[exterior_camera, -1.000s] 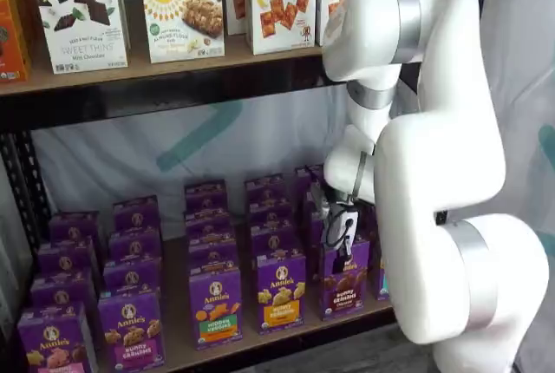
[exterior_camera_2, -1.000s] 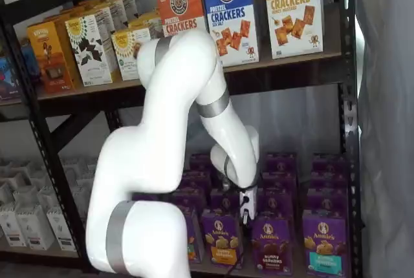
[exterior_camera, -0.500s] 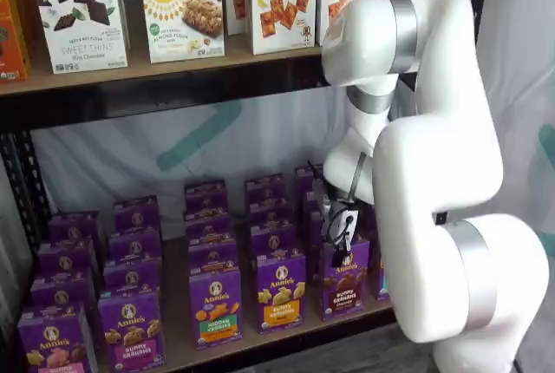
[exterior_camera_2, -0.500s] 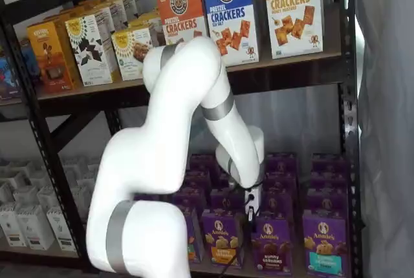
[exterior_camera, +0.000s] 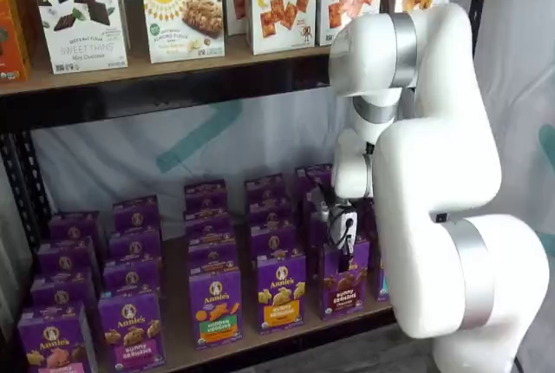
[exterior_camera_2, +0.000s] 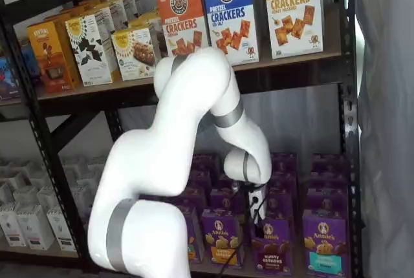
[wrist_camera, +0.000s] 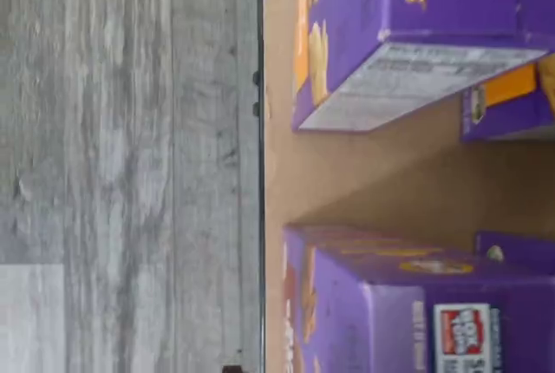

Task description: Pick up the purple box with a brown patch in the center, on the bottom shelf, the fifth box from the left

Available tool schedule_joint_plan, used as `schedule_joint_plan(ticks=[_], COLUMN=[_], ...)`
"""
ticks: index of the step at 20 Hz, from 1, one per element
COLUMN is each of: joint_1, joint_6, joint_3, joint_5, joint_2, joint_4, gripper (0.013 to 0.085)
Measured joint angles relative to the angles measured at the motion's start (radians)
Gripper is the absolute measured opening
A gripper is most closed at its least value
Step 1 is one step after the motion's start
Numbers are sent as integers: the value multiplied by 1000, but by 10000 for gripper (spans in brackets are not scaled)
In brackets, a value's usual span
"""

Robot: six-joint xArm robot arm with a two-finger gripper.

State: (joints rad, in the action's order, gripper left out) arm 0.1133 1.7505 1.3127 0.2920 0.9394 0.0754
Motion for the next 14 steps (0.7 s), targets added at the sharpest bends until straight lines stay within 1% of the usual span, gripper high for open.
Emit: schedule_joint_plan(ticks=[1, 4, 8, 9, 10, 11, 12, 13, 14], joint_1=[2, 2, 4, 5, 5, 5, 5, 5, 5], joint_6=[-17, -18, -33, -37, -37, -31, -27, -24, -19], joint_3=[11, 31, 40, 42, 44, 44, 45, 45, 45], joint_5=[7, 11, -6, -3, -2, -1, 0, 2, 4], joint_2=[10, 30, 46, 48, 49, 50, 51, 51, 51], joint_4=[-20, -23, -40, -45, -46, -39, -35, -32, -27], gripper=[850, 850, 850, 810, 810, 770, 770, 730, 730])
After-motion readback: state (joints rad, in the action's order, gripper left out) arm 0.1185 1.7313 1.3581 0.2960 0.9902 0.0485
